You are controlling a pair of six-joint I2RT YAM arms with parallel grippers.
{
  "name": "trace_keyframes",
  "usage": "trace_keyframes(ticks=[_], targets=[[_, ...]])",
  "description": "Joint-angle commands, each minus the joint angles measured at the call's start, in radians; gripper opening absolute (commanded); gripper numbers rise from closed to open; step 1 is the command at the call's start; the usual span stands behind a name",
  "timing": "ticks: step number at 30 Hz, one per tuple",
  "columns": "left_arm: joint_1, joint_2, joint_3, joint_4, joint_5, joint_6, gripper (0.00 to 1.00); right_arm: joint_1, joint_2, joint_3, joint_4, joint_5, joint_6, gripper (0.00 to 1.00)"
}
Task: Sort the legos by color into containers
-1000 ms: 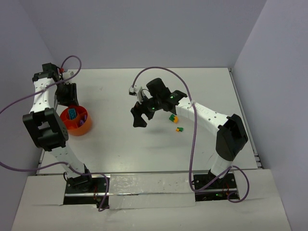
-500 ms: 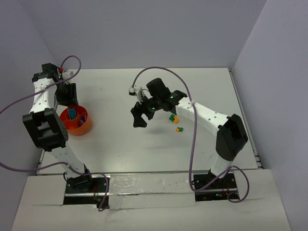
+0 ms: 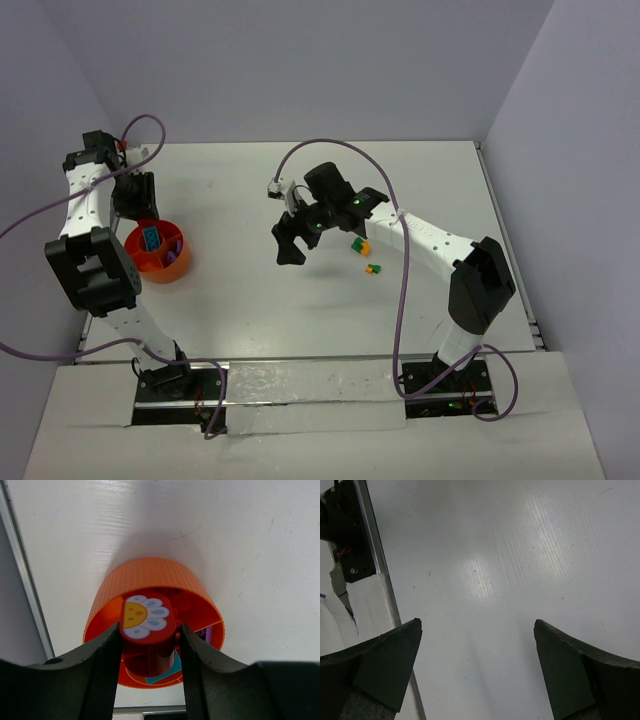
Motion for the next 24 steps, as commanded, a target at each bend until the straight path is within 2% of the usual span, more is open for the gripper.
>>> trace_keyframes(ticks=[1, 11, 17, 24], targets=[[0.006, -0.055, -0.013, 0.021, -0.006, -0.003, 0.0, -0.009, -0.002, -0.001, 0.002, -0.02, -0.01, 1.0], [0.007, -0.056, -0.083, 0.059, 0.021, -0.015, 0.02, -0.01, 0.004, 0.006, -0.007, -0.018, -0.017, 1.0], [0.006, -0.058, -0.097, 0.072, 0.021, -0.018, 0.09, -0.01, 0.005, 0.007, -0.006, -0.02, -0.016, 1.0], [0.008, -0.05, -0.093, 0.055, 0.137, -0.012, 0.1, -0.01, 0.009, 0.005, -0.004, -0.021, -0.016, 1.0]])
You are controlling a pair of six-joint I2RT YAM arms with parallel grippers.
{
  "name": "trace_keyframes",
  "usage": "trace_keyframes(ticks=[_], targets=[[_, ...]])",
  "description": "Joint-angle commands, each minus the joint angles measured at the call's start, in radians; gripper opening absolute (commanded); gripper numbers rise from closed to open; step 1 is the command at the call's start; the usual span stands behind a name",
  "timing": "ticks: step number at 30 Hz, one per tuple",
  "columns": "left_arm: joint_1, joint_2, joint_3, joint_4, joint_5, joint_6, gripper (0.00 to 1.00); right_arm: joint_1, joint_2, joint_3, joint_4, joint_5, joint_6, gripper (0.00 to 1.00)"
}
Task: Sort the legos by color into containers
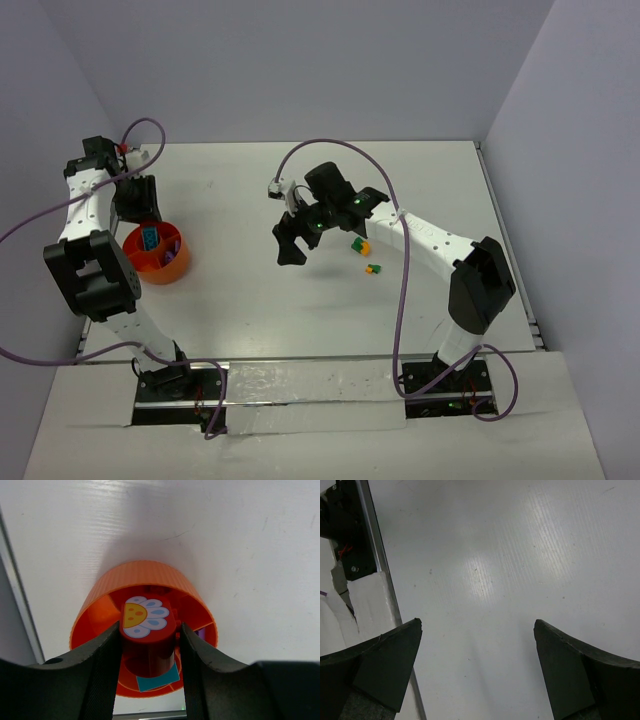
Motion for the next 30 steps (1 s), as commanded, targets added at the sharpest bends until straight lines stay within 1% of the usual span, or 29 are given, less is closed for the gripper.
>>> trace_keyframes(ticks=[1, 8, 15, 19, 23, 30], targets=[[0.002, -0.014, -0.012, -0.004, 0.105, -0.007, 0.1, -0.007, 0.007, 0.004, 0.003, -0.012, -0.009, 1.0], [0.002, -0.012, -0.006, -0.018, 0.124, 0.001, 0.1, -0.007, 0.007, -0.001, 0.004, -0.007, -0.012, 1.0], [0.002, -0.02, -0.006, -0.015, 0.094, -0.001, 0.1, -0.007, 0.01, -0.001, 0.004, -0.006, -0.015, 1.0], [0.004, -0.038, -0.005, 0.006, 0.007, -0.005, 0.08, -0.006, 0.006, -0.004, 0.006, -0.009, -0.012, 1.0], [0.007, -0.056, -0.001, 0.028, -0.045, -0.001, 0.08, -0.007, 0.007, -0.005, 0.005, -0.01, -0.015, 1.0], [0.01, -0.052, -0.009, 0.046, -0.077, 0.007, 0.07, -0.007, 0.006, -0.006, 0.005, -0.013, -0.015, 1.0]])
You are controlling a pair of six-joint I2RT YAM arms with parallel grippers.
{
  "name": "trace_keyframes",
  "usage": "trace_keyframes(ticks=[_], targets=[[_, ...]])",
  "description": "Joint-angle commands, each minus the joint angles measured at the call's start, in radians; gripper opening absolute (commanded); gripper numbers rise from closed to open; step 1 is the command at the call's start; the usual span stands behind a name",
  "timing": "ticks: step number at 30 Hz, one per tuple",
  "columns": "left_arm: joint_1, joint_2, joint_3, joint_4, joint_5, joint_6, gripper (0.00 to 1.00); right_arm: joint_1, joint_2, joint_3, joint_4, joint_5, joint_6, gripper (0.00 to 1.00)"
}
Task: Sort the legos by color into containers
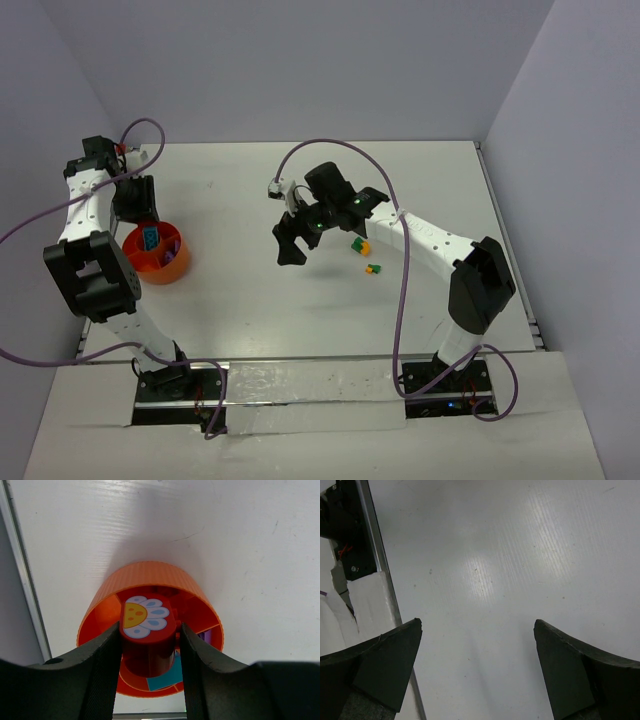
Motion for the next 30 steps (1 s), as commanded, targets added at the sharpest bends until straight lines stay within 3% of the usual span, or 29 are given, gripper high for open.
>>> trace_keyframes(ticks=[1, 11, 18, 30], targets=[[0.008, -0.045, -0.011, 0.043, -0.045, 0.009, 0.07, -0.007, 0.007, -0.006, 0.004, -0.012, -0.013, 1.0], [0.008, -0.028, -0.039, 0.043, 0.01, 0.014, 0.14, -0.012, 0.009, -0.008, 0.004, -0.013, -0.016, 1.0], [0.008, -0.037, -0.04, 0.018, 0.091, 0.031, 0.28, -0.013, 0.015, -0.004, 0.003, -0.013, -0.017, 1.0], [0.008, -0.037, -0.047, -0.027, 0.149, 0.051, 0.27, -0.013, 0.016, -0.004, 0.004, -0.016, -0.016, 1.0]])
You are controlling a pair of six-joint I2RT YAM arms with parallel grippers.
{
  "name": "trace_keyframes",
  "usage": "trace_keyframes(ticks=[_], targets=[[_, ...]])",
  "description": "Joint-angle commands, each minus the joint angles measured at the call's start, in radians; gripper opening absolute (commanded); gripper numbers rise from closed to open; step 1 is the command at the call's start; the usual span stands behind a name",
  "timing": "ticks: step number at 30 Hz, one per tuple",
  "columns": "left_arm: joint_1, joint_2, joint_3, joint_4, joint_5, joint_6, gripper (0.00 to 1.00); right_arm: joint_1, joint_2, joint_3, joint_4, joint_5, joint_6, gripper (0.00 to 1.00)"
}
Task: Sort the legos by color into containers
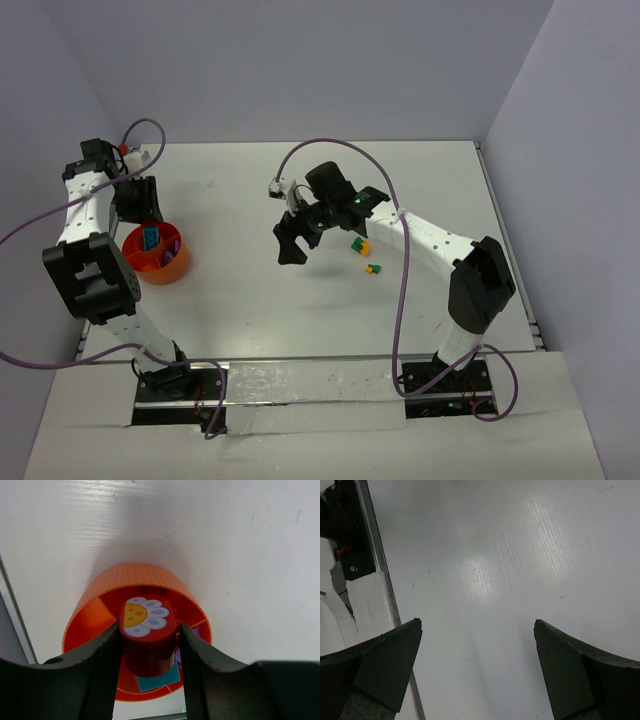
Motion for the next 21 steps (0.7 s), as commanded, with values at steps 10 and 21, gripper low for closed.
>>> trace_keyframes(ticks=[10, 21], targets=[[0.002, -0.03, -0.031, -0.025, 0.026, 0.005, 0.23, -0.007, 0.02, 0.001, 0.0, -0.014, -0.019, 1.0], [0.008, -0.01, 0.084, -0.093, -0.037, 0.003, 0.15, -0.007, 0.02, 0.007, -0.002, -0.025, -0.02, 1.0]])
